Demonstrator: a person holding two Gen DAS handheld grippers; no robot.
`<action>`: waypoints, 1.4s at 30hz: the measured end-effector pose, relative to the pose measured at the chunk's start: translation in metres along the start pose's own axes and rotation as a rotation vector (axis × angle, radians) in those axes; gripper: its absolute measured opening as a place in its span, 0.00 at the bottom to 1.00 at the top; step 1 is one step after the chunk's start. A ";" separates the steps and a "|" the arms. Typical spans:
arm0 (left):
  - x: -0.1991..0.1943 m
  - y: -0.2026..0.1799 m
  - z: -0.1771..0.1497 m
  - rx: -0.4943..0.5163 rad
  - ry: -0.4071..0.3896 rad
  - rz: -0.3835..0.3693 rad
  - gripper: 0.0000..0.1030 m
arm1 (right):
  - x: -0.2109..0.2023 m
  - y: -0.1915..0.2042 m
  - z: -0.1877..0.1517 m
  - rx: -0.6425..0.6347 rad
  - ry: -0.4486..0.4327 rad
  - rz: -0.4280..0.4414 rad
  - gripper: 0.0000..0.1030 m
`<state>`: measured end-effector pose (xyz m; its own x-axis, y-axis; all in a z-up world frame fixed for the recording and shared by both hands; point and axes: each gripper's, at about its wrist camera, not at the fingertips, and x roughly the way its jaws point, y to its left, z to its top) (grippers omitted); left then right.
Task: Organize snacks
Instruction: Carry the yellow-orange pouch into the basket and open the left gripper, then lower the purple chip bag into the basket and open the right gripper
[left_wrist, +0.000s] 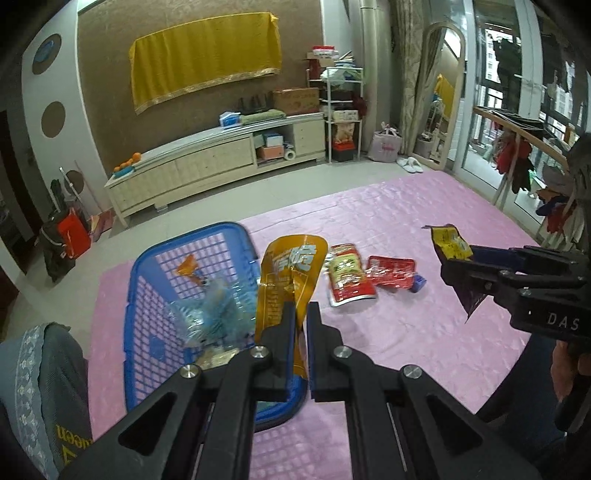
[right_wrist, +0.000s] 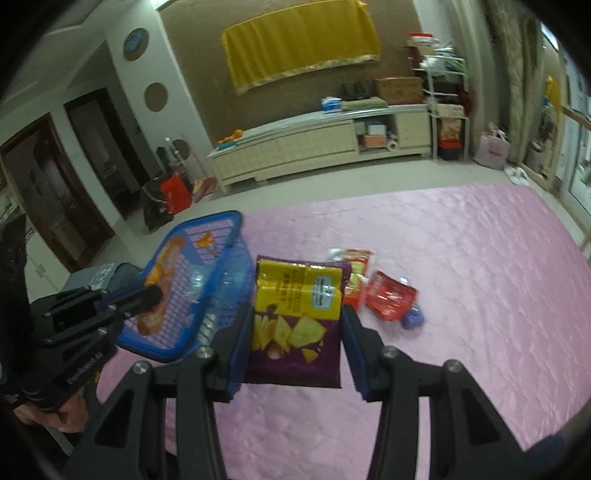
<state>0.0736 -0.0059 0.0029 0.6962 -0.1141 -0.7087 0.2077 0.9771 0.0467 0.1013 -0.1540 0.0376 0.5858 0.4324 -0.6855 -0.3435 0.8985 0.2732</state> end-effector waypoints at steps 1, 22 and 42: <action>0.000 0.004 -0.001 -0.006 0.002 0.004 0.05 | 0.004 0.005 0.001 -0.010 0.003 0.008 0.50; 0.027 0.096 -0.026 -0.165 0.116 0.071 0.05 | 0.090 0.071 0.033 -0.117 0.154 0.165 0.50; 0.008 0.102 -0.034 -0.183 0.089 0.090 0.73 | 0.082 0.074 0.031 -0.110 0.164 0.202 0.50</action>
<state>0.0773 0.0991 -0.0215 0.6414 -0.0161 -0.7670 0.0136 0.9999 -0.0097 0.1467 -0.0495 0.0228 0.3743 0.5757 -0.7269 -0.5239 0.7781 0.3465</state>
